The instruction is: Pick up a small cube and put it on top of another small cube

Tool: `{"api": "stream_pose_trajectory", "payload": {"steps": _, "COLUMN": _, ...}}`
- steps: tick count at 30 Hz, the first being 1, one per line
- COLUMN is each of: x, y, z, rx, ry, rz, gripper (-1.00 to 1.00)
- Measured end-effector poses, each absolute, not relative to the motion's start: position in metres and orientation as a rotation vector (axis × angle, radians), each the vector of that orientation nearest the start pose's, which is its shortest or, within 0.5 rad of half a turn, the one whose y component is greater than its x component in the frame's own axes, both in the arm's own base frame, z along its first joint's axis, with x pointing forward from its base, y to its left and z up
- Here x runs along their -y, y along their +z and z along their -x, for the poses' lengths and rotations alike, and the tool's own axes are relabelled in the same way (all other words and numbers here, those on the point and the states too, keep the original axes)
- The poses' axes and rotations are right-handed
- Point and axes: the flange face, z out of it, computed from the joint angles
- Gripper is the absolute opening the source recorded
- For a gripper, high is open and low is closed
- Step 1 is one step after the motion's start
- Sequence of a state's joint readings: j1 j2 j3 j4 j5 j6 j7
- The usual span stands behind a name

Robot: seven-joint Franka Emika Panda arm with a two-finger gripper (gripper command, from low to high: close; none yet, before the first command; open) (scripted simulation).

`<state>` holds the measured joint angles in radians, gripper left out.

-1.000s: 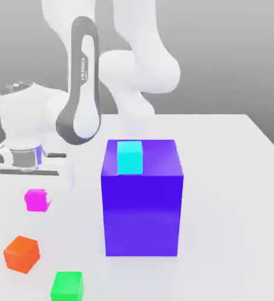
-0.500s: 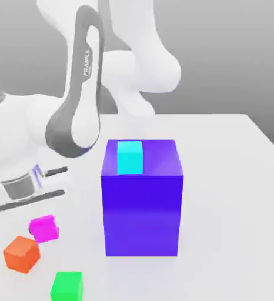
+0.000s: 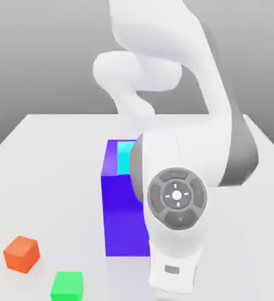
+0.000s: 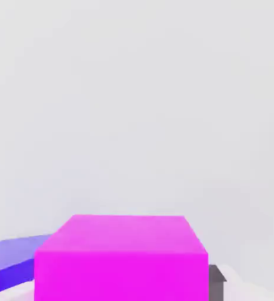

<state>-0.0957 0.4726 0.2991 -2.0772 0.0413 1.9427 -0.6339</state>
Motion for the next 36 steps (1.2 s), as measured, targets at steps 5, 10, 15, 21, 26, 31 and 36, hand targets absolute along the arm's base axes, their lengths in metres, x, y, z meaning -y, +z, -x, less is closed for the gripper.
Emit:
{"api": "stream_pose_trajectory", "payload": {"steps": 5, "x": -0.104, "y": 0.176, "z": -0.503, "rx": 1.436, "ry": 0.697, "rz": 2.329, "gripper": -1.00}}
{"api": "stream_pose_trajectory", "payload": {"steps": 10, "x": -0.051, "y": 0.175, "z": -0.507, "rx": 1.571, "ry": 0.564, "rz": 2.288, "gripper": -1.00}}
{"api": "stream_pose_trajectory", "payload": {"steps": 15, "x": 0.004, "y": 0.179, "z": -0.508, "rx": 1.698, "ry": 0.415, "rz": 2.272, "gripper": -1.00}}
{"api": "stream_pose_trajectory", "payload": {"steps": 21, "x": 0.072, "y": 0.193, "z": -0.503, "rx": 1.854, "ry": 0.230, "rz": 2.281, "gripper": -1.00}}
{"api": "stream_pose_trajectory", "payload": {"steps": 26, "x": 0.123, "y": 0.219, "z": -0.494, "rx": 2.000, "ry": 0.076, "rz": 2.321, "gripper": -1.00}}
{"api": "stream_pose_trajectory", "payload": {"steps": 31, "x": 0.134, "y": 0.197, "z": -0.490, "rx": 2.078, "ry": 0.004, "rz": 2.353, "gripper": -1.00}}
{"api": "stream_pose_trajectory", "payload": {"steps": 36, "x": 0.134, "y": 0.186, "z": -0.490, "rx": 2.080, "ry": 0.003, "rz": 2.352, "gripper": 1.00}}
